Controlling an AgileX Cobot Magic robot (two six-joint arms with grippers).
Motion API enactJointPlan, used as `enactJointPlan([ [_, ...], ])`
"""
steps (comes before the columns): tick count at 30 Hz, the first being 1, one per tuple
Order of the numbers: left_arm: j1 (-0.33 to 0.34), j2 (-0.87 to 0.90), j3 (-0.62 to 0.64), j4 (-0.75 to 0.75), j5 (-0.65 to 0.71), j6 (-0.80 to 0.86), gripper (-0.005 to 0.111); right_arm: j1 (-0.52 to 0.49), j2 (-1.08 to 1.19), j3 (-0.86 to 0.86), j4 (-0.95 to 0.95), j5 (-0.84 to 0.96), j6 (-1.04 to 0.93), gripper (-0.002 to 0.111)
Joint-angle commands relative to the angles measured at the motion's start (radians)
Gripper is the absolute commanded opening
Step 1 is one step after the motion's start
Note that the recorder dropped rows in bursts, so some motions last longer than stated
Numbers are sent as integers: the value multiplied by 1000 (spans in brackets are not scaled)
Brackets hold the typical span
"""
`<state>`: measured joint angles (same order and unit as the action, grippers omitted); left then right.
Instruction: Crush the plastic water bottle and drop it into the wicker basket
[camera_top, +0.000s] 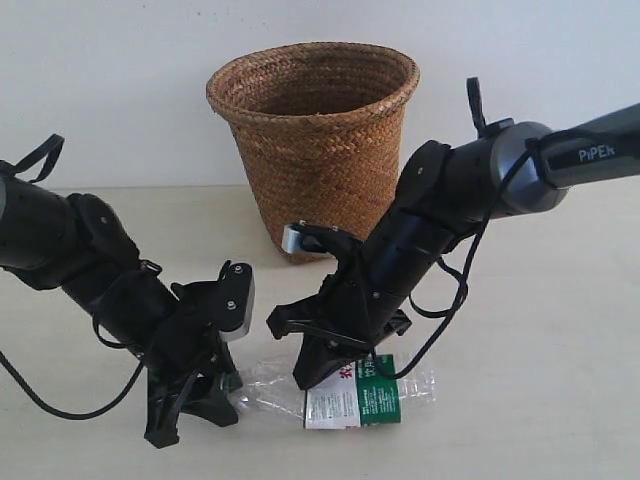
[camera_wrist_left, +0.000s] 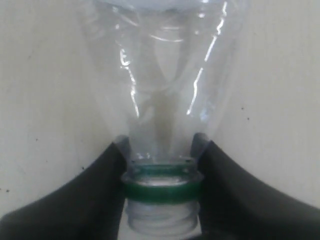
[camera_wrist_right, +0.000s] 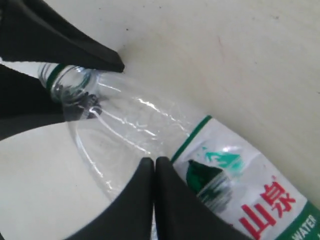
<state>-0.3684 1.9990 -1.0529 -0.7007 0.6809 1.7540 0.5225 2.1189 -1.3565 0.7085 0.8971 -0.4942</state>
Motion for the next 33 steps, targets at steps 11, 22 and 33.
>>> enactJointPlan([
  [11, -5, 13, 5, 18, 0, -52, 4, -25, 183, -51, -453, -5, 146, 0],
  [22, -2, 13, 5, 47, -3, -78, 4, -25, 13, -53, -423, 49, 145, 0],
  [33, -2, 13, 5, 63, -3, -94, 4, -25, -153, -51, -373, 115, 91, 0],
])
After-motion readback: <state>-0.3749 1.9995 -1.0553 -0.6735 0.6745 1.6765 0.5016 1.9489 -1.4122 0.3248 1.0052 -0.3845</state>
